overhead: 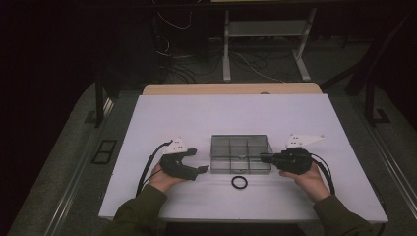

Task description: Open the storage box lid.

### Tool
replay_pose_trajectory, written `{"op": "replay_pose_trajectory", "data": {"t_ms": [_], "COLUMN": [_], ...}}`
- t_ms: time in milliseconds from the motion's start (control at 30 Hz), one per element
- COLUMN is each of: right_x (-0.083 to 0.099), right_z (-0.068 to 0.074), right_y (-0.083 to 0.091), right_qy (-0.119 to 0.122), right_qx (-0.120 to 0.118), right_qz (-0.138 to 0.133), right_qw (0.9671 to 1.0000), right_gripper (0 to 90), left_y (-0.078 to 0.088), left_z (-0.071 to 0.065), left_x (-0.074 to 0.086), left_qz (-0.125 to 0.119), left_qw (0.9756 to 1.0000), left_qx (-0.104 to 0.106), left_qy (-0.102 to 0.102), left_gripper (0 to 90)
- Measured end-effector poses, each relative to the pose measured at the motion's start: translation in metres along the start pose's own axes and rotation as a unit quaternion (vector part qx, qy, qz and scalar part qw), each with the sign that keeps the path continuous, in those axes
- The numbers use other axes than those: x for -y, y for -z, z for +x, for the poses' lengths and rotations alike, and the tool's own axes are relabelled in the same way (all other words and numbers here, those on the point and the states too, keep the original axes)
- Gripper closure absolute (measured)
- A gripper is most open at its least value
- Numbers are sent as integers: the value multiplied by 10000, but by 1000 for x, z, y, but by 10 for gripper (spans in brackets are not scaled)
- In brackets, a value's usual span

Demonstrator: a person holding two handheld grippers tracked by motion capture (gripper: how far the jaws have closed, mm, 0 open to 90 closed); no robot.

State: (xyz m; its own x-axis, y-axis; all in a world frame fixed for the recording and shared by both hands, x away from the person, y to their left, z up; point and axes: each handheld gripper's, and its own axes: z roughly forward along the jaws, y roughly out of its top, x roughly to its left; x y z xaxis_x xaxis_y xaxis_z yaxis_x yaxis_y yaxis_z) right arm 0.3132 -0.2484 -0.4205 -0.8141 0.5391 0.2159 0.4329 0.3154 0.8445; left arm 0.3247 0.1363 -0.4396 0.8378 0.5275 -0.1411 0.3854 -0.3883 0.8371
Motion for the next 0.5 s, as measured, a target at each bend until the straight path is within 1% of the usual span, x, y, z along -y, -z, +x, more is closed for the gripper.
{"op": "replay_pose_trajectory", "data": {"t_ms": [67,133,200,300,367,400,467,500], "right_x": [0,-1,-2,-3,-5,-5,-7,-8], "right_z": [0,-1,-1,-2,-2,-2,-3,-3], "right_y": [0,1,1,2,2,2,3,3], "right_qy": [0,3,-11,-26,-7,-10,-5,-3], "right_qx": [7,9,-4,-13,0,2,4,1], "right_qz": [-3,-21,-32,-36,-54,-62,-76,-75], "right_qw": [10000,10000,10000,10000,10000,10000,10000,10000], "right_gripper": [894,894,894,894,894,894,894,894], "left_y": [0,1,1,2,3,3,2,2], "left_z": [0,0,0,1,0,-1,-1,-1], "left_x": [0,-1,-1,-1,-1,-1,0,0], "left_qz": [10,-13,-67,-63,-60,-64,-48,-28], "left_qw": [10000,10000,10000,9999,9999,9999,9998,9998], "left_qx": [36,-35,-64,-90,-119,-157,-168,-208], "left_qy": [-7,-5,33,24,-26,-30,-46,-51], "left_gripper": [149,138,126,107,105,97,89,72]}}
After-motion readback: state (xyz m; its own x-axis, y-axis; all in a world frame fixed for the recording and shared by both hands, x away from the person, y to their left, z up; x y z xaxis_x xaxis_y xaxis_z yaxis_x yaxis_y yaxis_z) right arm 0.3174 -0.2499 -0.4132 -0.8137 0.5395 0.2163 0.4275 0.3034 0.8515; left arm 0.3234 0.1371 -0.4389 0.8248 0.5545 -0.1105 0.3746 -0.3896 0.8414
